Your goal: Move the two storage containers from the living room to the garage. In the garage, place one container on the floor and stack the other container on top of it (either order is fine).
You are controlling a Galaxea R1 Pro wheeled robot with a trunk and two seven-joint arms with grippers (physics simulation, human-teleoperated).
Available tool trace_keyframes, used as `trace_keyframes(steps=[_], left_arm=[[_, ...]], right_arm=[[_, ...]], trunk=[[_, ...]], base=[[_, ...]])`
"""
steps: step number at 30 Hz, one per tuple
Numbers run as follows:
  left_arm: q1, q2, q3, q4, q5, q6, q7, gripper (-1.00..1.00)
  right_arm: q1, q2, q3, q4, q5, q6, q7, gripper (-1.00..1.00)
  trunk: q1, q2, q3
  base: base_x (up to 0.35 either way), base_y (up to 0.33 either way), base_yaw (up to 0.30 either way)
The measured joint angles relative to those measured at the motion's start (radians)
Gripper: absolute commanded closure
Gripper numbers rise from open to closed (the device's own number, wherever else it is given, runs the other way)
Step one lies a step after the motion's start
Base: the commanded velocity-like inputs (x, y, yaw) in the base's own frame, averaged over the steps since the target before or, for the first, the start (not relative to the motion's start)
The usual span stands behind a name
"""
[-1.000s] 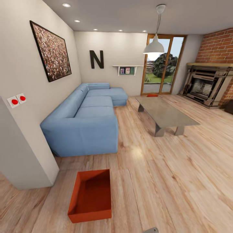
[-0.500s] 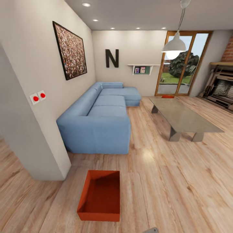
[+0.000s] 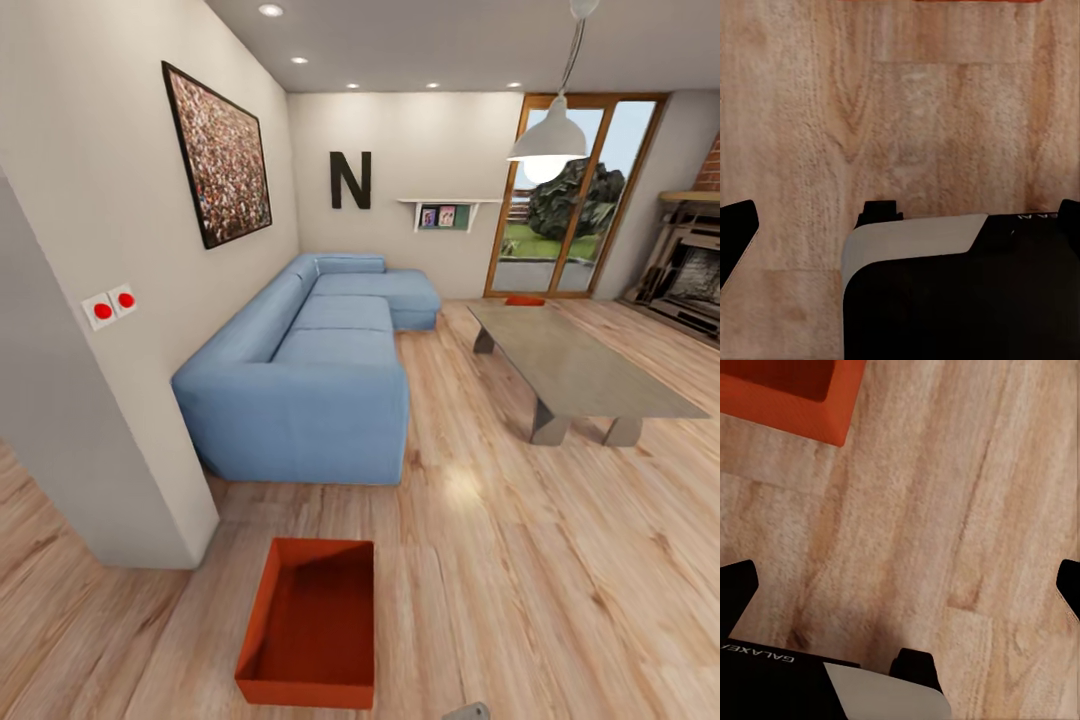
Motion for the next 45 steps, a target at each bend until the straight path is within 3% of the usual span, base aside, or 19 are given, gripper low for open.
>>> trace_keyframes(steps=[13,45], left_arm=[[0.000,0.000,0.000,0.000,0.001,0.000,0.000,-1.00],[0.000,0.000,0.000,0.000,0.001,0.000,0.000,-1.00]], right_arm=[[0.000,0.000,0.000,0.000,0.000,0.000,0.000,-1.00],[0.000,0.000,0.000,0.001,0.000,-0.001,0.001,-1.00]], trunk=[[0.000,0.000,0.000],[0.000,0.000,0.000]], base=[[0.300,0.129,0.000],[0.113,0.077,0.000]])
